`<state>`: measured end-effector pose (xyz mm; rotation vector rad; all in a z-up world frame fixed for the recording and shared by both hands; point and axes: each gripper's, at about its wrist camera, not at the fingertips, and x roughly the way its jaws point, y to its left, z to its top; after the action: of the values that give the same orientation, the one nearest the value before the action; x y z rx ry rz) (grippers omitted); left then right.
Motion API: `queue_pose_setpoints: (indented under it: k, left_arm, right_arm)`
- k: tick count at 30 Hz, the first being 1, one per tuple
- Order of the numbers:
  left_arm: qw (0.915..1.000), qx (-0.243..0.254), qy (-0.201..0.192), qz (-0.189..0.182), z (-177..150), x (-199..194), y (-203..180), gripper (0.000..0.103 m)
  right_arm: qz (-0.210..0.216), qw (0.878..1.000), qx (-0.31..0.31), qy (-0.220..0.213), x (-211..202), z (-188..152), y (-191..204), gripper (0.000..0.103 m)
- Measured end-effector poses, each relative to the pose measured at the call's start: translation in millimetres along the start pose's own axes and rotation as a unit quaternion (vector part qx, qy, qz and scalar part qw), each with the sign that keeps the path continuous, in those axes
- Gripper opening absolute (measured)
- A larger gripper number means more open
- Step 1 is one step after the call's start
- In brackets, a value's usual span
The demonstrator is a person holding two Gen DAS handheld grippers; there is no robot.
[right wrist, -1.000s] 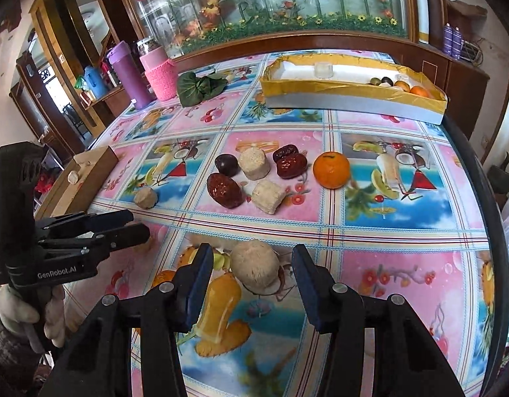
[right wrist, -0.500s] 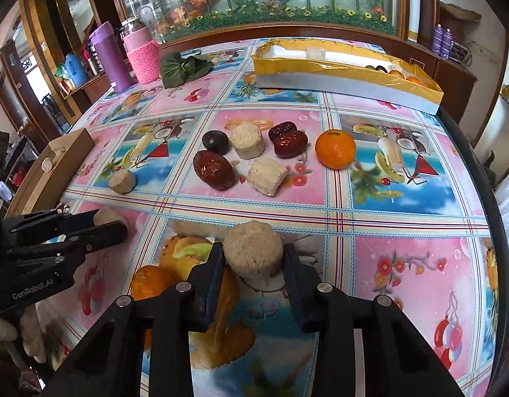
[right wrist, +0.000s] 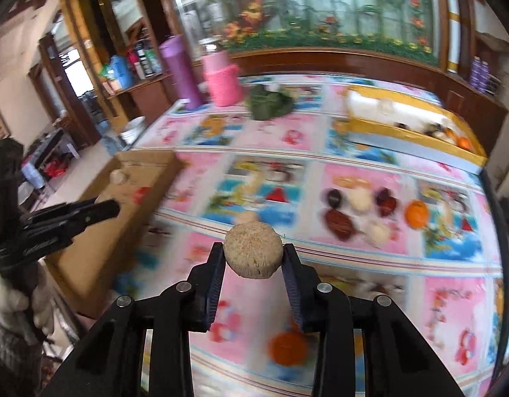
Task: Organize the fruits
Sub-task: 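Carry both held cakes into the cardboard tray and open both grippers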
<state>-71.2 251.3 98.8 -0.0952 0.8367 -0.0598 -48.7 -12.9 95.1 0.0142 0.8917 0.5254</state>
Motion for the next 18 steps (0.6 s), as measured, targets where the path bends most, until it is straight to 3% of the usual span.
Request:
queue_pose_setpoints:
  k: [3,7,13,18]
  left_arm:
    - [0.9986,-0.019,0.008,0.048,4.7,1.4,49.7,0.030]
    - [0.9953,-0.058,0.029,0.072,7.1,15.6,103.0,0.030]
    - [0.9902,-0.110,0.068,0.053,12.7,49.9,141.9,0.030]
    - [0.9894,-0.109,0.084,0.046,12.5,71.3,138.9,0.030]
  right_arm:
    - [0.037,0.999,-0.021,0.009,18.6,10.9,40.6,0.038]
    - [0.076,0.995,-0.058,0.023,54.7,25.9,102.6,0.038]
    - [0.088,0.988,-0.116,0.055,111.9,36.2,173.6,0.038]
    - [0.076,0.985,-0.122,0.097,155.1,36.3,186.3,0.038]
